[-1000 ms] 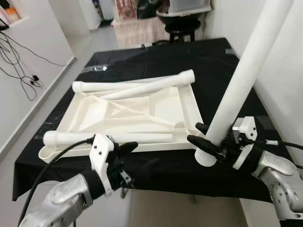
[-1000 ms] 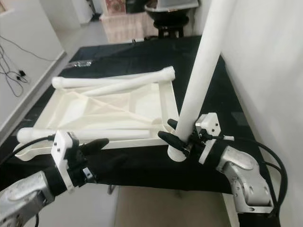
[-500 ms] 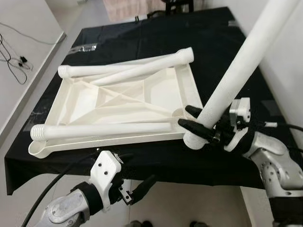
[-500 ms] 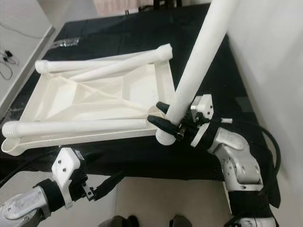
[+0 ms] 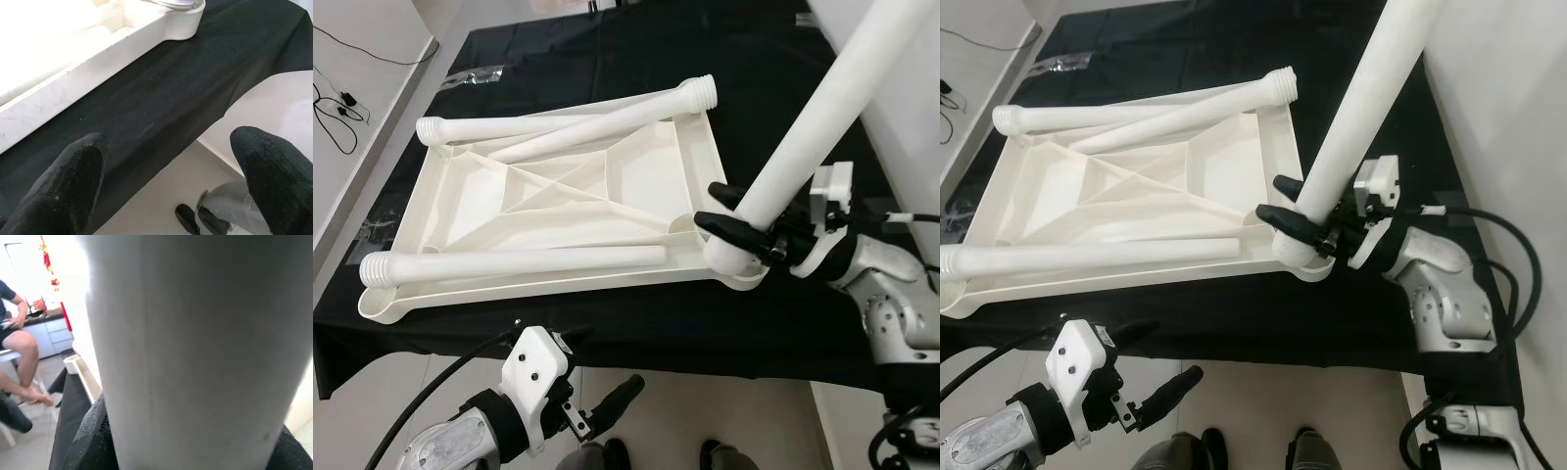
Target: Building children table
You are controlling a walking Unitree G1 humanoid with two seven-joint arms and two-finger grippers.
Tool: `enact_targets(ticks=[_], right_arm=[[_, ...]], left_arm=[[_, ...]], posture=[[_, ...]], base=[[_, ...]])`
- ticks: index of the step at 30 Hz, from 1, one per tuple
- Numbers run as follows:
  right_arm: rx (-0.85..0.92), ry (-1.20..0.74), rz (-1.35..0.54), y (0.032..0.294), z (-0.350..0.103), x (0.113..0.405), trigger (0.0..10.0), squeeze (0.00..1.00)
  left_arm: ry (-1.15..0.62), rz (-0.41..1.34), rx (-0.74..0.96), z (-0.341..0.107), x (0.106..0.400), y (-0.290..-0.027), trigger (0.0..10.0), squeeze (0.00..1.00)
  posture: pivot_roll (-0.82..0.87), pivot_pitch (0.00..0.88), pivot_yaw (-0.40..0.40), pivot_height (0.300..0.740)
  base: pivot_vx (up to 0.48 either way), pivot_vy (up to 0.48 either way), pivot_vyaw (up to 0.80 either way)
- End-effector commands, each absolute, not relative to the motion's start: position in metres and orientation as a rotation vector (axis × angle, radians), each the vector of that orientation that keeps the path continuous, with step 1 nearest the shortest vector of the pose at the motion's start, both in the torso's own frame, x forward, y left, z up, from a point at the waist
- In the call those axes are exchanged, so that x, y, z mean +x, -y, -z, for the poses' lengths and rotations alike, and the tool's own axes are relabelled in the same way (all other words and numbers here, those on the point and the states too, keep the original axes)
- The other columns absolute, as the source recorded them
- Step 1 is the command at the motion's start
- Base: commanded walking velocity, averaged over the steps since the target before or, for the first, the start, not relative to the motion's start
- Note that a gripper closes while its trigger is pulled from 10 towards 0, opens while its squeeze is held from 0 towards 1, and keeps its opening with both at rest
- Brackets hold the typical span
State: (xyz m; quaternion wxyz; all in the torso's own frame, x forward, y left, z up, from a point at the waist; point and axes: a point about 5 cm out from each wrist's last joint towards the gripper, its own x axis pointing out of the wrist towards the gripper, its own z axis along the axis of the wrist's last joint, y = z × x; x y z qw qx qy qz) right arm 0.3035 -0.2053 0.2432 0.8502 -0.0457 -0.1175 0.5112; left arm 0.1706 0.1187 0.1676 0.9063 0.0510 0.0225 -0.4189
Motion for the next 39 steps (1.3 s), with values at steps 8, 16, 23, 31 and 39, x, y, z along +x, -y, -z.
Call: enact_targets(ticks=[8,16,23,31,39], right_arm=[[-0.171,0.120,-1.172,0.198,-0.218,0.304,10.0,0.00],[-0.220,0.095,-1.181,0.201,-0.214,0.311,10.0,0.00],[-0.218,0.065,-1.228,0.215,-0.223,0.312,10.0,0.00],[-0.243,0.011,-1.293,0.220,-0.220,0.306,10.0,0.00],[-0.281,-0.067,-1.379,0.218,-0.213,0.301,10.0,0.00]], left_arm=[[-0.051,0.914,0.112,-0.167,0.165,-0.116,10.0,0.00],[-0.047,0.912,0.112,-0.167,0.164,-0.116,10.0,0.00],[-0.048,0.912,0.112,-0.166,0.161,-0.116,10.0,0.00],[-0.051,0.918,0.108,-0.165,0.161,-0.115,10.0,0.00],[-0.053,0.924,0.103,-0.164,0.161,-0.114,10.0,0.00]], posture=[[0.03,0.322,0.128,0.740],[0.03,0.327,0.124,0.740],[0.04,0.321,0.123,0.740],[0.03,0.311,0.125,0.740],[0.02,0.304,0.125,0.740]], base=[[0.000,0.000,0.00],[0.000,0.000,0.00],[0.000,0.000,0.00],[0.000,0.000,0.00],[0.000,0.000,0.00]])
